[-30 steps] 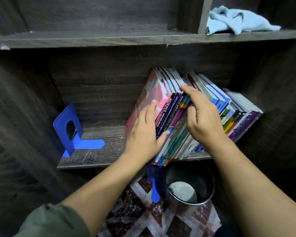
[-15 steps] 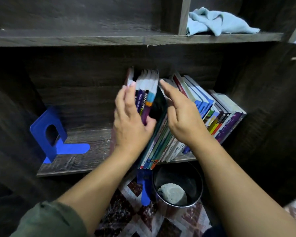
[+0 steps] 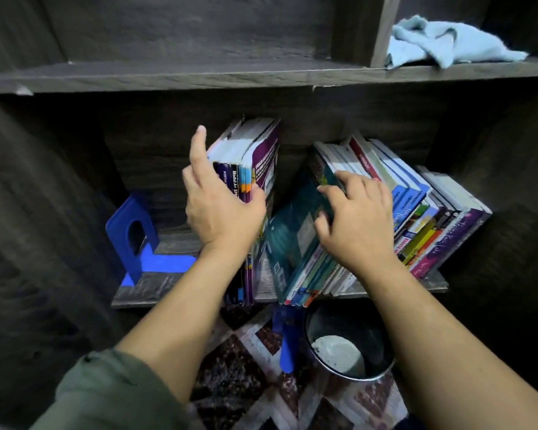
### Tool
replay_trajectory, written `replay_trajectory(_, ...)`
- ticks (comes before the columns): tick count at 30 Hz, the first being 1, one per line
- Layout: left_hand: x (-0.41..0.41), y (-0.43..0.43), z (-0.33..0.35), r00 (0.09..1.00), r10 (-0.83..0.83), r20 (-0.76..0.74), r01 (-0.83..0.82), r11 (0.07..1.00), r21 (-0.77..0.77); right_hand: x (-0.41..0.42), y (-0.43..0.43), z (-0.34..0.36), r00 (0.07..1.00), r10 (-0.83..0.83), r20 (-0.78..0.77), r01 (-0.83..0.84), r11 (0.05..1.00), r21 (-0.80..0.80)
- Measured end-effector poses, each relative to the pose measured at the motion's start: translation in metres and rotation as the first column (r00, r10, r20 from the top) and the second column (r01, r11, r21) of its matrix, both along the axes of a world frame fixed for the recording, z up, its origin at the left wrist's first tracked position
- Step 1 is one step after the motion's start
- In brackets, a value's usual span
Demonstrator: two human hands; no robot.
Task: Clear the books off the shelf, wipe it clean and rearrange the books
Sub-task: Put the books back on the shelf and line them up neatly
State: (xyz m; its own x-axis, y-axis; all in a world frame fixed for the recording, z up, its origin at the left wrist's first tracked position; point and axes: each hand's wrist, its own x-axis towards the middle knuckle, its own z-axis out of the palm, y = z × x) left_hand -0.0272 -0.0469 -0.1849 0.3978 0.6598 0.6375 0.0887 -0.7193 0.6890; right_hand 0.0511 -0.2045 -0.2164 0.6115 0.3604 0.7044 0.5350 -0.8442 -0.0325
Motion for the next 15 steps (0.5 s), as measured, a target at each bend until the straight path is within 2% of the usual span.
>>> replay_trajectory(4, -0.005, 0.029, -0.002, 0.997, -0.027, 0.079, 0.023, 0.998, 0.059, 0.000, 0.002, -0.002, 0.999, -0.018, 0.029, 0.018, 1.000, 0.015)
replay_trajectory(9, -0.007, 0.061, 0.011, 0.993, 0.065, 0.101, -0.070, 0.997, 0.040, 0.002, 0.006, -0.005, 0.998, -0.054, 0.030, 0.053, 0.998, 0.039)
replay_trajectory(15, -0.023, 0.084, 0.033, 0.985, 0.139, 0.106, -0.149, 0.984, 0.095, 0.001, 0.007, -0.007, 0.996, -0.058, 0.065, 0.054, 0.997, 0.056)
